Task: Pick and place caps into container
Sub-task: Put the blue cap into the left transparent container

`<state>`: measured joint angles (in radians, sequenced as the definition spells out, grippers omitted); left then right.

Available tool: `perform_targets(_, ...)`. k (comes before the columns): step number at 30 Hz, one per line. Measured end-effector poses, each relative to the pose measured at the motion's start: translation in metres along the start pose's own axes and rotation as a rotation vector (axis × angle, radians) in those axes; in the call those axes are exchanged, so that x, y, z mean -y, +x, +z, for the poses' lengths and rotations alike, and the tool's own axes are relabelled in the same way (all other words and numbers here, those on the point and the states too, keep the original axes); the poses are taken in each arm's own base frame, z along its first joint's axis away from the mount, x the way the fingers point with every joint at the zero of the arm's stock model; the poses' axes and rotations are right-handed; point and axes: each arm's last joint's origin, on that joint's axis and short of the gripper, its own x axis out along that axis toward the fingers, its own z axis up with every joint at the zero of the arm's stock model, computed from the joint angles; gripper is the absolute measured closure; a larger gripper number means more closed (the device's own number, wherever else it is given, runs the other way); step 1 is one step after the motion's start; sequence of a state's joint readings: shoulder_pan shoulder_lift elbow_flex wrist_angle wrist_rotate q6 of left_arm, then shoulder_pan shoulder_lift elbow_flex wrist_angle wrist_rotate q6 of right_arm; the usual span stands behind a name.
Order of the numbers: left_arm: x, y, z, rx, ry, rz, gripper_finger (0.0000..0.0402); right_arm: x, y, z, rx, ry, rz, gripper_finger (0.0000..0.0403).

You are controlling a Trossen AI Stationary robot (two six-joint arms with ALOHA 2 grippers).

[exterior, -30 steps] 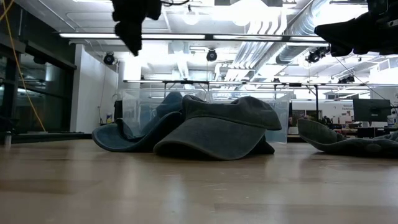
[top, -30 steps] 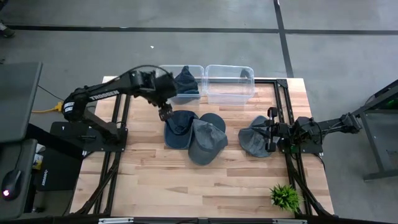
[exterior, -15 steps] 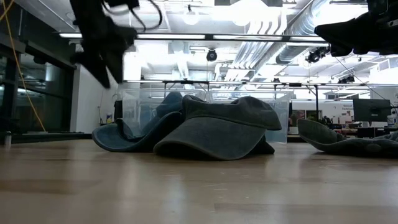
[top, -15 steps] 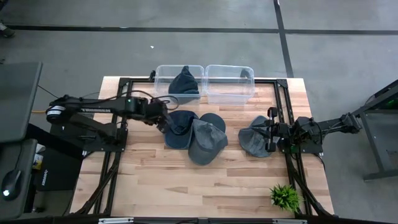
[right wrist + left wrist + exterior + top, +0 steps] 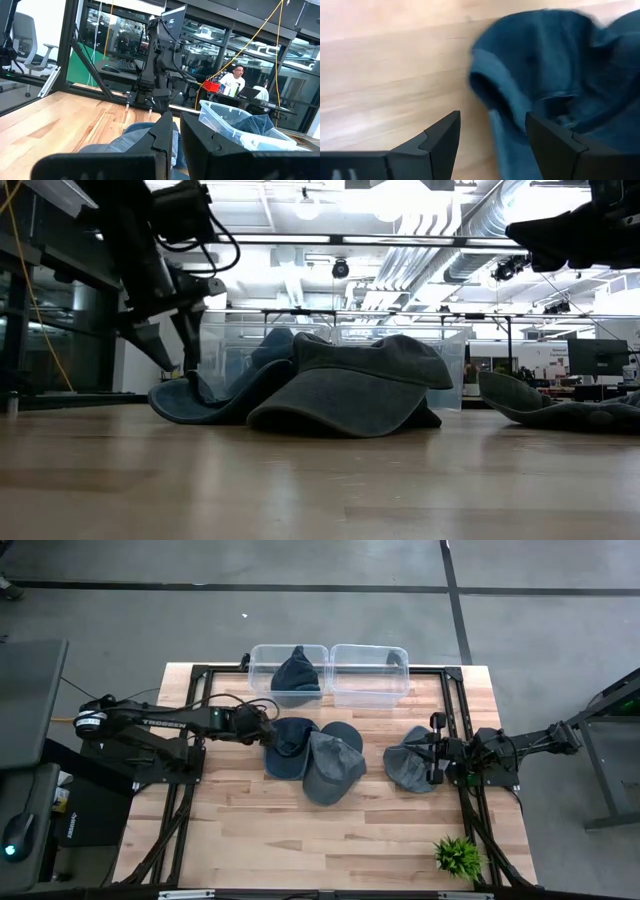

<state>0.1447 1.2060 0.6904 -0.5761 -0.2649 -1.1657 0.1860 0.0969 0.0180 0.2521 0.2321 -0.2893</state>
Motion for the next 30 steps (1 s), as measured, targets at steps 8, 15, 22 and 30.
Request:
perform_targets(8, -0.002, 0.011, -0.003, 0.034, -0.089, 0.004, 0.0179, 0.000, 0.000, 0.000, -0.002, 0.000, 0.000, 0.0370)
perform_targets(15, 0.001, 0.015, -0.002, 0.082, -0.114, 0.006, 0.0179, 0.000, 0.000, 0.000, -0.002, 0.000, 0.000, 0.0370)
perform_targets(22, 0.007, 0.027, -0.003, 0.093, -0.132, -0.005, 0.0179, 0.000, 0.000, 0.000, -0.002, 0.000, 0.000, 0.0371)
perform_targets(30, 0.008, 0.041, -0.006, 0.071, -0.147, 0.034, 0.0180, 0.000, 0.000, 0.000, -0.002, 0.000, 0.000, 0.0370)
